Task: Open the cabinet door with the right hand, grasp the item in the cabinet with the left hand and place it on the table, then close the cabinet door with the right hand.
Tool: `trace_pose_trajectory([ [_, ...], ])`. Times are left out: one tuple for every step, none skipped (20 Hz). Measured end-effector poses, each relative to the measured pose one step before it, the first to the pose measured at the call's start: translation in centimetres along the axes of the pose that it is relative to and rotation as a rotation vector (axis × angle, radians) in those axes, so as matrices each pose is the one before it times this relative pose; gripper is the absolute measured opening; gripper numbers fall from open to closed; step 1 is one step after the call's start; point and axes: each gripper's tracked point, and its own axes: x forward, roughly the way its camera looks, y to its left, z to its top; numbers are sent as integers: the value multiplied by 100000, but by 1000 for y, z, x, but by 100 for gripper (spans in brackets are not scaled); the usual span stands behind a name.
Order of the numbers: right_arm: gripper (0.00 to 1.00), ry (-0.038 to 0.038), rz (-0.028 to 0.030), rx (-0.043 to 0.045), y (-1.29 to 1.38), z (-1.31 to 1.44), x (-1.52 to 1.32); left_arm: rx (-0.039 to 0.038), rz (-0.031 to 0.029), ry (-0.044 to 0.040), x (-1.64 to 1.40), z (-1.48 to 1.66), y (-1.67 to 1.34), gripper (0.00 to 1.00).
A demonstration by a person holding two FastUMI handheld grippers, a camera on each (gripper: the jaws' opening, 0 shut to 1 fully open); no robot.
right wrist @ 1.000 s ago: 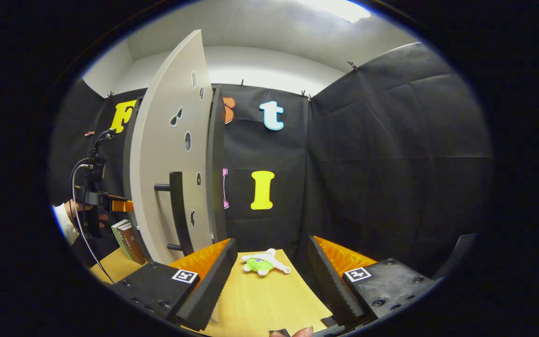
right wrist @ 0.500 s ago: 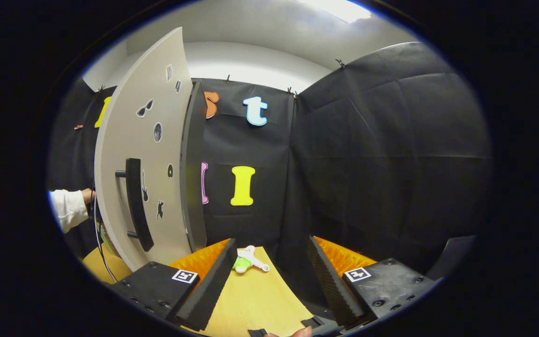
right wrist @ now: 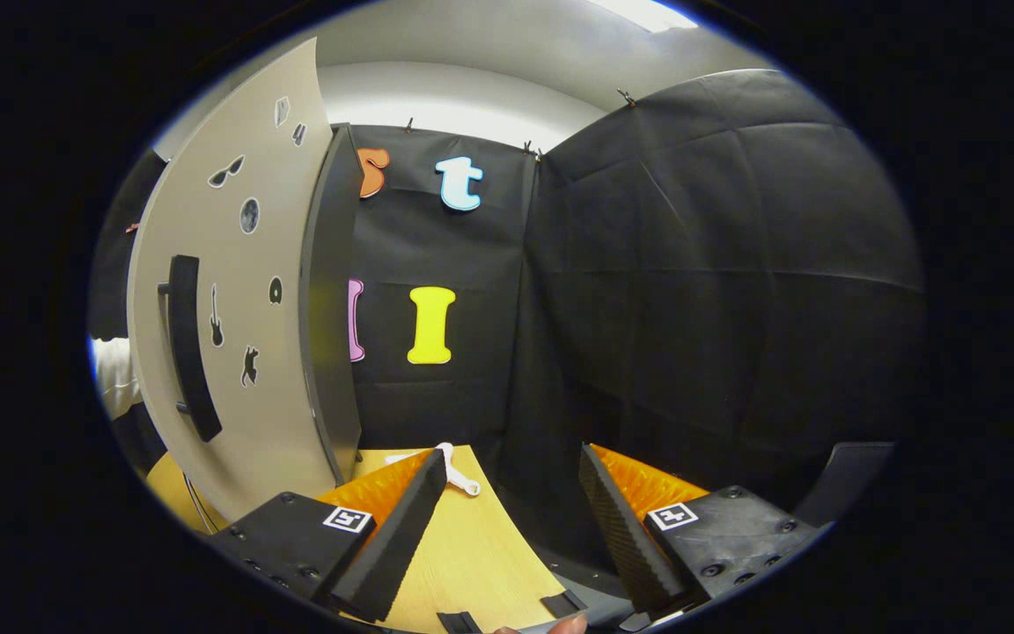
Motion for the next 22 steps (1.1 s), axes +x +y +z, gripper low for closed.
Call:
trace_pose_trajectory([
  [96,460,-121,-80,-106,-222,121,34,84,725,427,-125,-62,63],
  [96,466,-131,-136,-82,-216,1,321,378,340,297,-40,-47,60],
  [96,533,-45,-191,0,-199,-22,163,135,782,237,-179,-128,57],
  [96,373,-75,-176,7,-140,-36,262,1651,513,89,-151,230,49],
  [98,3,-156,-190,27,-34,-16,171,1192,-49,77,8,218,43],
  [98,-119,-345,-321,5,-65,-156,-436,-19,-56,-101,-51,-52,33],
  [98,2,-47,-325,34,-18,-126,-774,-560,-1643,-190,240,-64,30],
  [98,23,86,-223,191,-60,-302,-1542,-613,-750,-319,49,-56,26],
  [98,-177,135,-153,140,74,-236,-1135,-265,-715,-412,32,19,25],
  [98,-278,26,-114,131,92,-301,-283,136,-697,-506,59,206,23],
  [98,-239,-32,36,114,144,-194,697,275,-376,-607,75,168,23],
  [98,-401,294,370,200,146,-275,1249,309,-324,-664,-28,246,23],
  [98,-388,263,469,236,178,-269,1107,13,-278,-847,-7,167,23],
  [98,-476,403,489,296,191,-196,366,-450,-537,-874,-95,113,23],
  [98,-302,368,371,307,83,-275,-103,-631,-826,-969,-151,72,23],
  [98,-366,396,501,346,146,-288,-94,-540,-910,-1089,-243,106,23],
  [98,-314,827,753,461,204,-244,156,-235,-861,-1119,-304,142,23],
  [98,-232,986,822,653,214,-246,254,189,-663,-1151,-577,253,23],
  [98,-547,1096,663,575,286,-243,443,663,-947,-1102,-634,253,23],
  [98,-817,802,389,495,355,-265,783,616,-873,-1215,-844,263,23],
  [97,-781,905,204,512,296,-206,951,688,-878,-1091,-884,234,23],
  [97,-332,798,82,515,192,-186,775,779,-553,-1055,-991,289,23],
])
